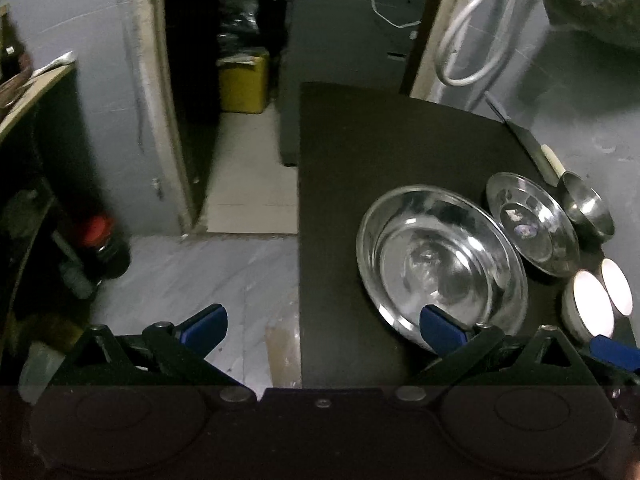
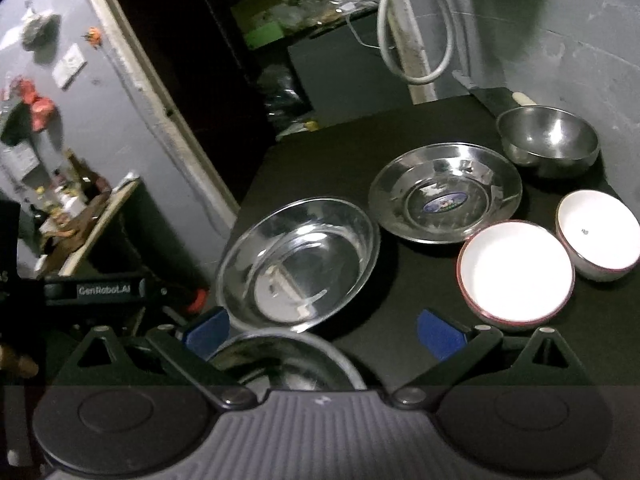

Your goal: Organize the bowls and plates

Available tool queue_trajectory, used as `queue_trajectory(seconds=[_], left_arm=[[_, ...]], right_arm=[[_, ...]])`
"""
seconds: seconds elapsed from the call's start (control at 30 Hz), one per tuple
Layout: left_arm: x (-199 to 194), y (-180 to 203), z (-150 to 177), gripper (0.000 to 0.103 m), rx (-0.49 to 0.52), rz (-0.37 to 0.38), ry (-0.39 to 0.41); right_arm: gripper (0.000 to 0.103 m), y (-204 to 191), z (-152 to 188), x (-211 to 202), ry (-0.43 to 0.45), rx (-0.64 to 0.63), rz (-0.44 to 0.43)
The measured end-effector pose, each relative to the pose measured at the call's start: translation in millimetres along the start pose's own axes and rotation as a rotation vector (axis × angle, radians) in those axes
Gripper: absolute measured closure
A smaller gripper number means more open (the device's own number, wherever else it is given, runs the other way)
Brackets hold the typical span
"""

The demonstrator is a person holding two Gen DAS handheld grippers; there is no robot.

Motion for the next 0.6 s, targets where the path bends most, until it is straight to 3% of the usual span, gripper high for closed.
queue_trajectory(seconds=[0.3, 0.6], left_arm=[[48, 16, -26, 0.016, 0.091, 0.113, -0.052], [65, 15, -32, 0.047, 0.087, 0.192, -0.092]], right_arm=[[0.024, 9, -17, 40, 0.007, 0.068, 0.069], [0.055, 11, -18, 63, -0.016, 0.096, 0.1]])
Point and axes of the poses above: each gripper's, at about its wrist camera, not at the fingertips, and x roughly the way its jaws point, y to its right, z to its underside, the point moved 2 cm from there along x, roughly the way its jaws point, and after that the axes turned 9 degrees about -z, right-handed, at the moved point
